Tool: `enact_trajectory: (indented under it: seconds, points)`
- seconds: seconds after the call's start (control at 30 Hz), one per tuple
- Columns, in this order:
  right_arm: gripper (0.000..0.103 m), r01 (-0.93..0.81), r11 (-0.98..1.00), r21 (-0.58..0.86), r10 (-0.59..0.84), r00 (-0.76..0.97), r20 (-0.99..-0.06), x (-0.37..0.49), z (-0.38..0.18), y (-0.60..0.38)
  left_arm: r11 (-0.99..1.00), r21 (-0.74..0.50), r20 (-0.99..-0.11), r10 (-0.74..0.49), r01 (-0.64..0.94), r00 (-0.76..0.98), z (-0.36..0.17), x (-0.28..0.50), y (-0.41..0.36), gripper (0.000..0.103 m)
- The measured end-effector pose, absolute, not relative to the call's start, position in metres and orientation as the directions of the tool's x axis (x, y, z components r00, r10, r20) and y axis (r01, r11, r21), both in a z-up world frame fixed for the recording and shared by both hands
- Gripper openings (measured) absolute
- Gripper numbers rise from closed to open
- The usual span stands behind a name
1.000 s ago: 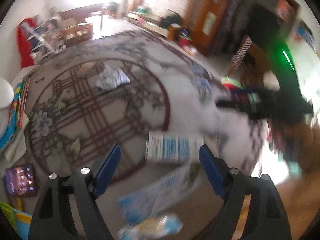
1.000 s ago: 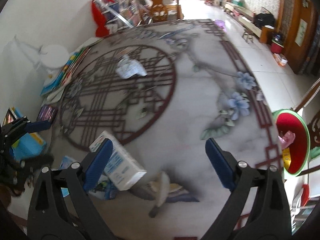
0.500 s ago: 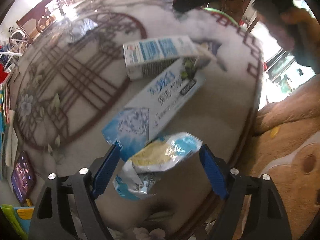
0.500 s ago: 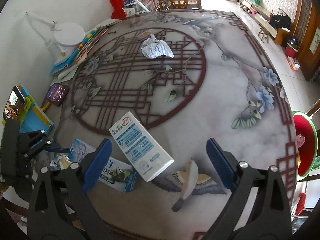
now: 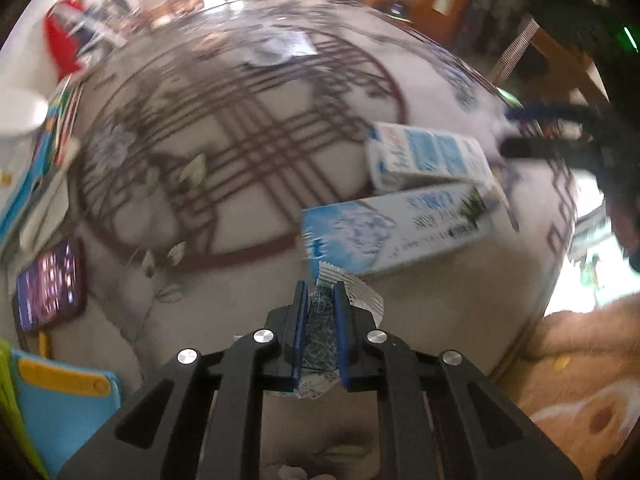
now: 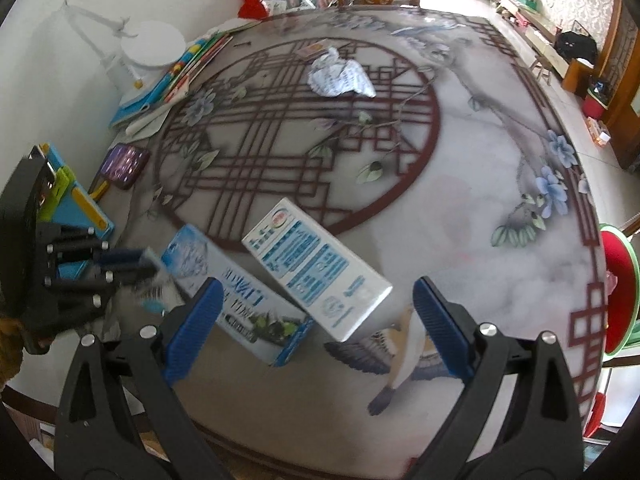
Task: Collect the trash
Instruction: 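Grasp the silver snack wrapper with the left tool while the right tool grasps the toothpaste box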
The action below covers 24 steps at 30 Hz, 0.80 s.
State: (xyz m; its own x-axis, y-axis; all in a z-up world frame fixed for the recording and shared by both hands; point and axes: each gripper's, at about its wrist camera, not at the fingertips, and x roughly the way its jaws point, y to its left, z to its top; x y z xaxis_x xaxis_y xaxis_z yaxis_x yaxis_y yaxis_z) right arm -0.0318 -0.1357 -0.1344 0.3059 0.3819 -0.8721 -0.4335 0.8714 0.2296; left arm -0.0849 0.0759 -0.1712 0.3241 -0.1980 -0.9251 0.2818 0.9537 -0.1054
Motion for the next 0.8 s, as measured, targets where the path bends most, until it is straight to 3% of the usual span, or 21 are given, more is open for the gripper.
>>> enact_trajectory:
  seconds: [0.33, 0.53, 0.8]
  points:
    - [0.094, -0.552, 0.810, 0.196, 0.393, 0.265, -0.881, -0.040, -0.142, -0.089, 0.966, -0.240, -0.907, -0.259, 0.098, 0.331, -0.173, -0.074, 0.097, 0.011]
    - [0.089, -0.624, 0.764, 0.164, 0.355, 0.194, -0.915, -0.048, -0.164, -0.065, 0.967, -0.254, -0.910, -0.246, 0.020, 0.333, -0.175, -0.072, 0.111, 0.013]
    - [0.090, -0.674, 0.736, 0.054, 0.283, 0.235, -0.930, -0.058, -0.170, -0.055, 0.959, -0.282, -0.902, -0.256, -0.026, 0.348, -0.176, -0.069, 0.122, 0.019]
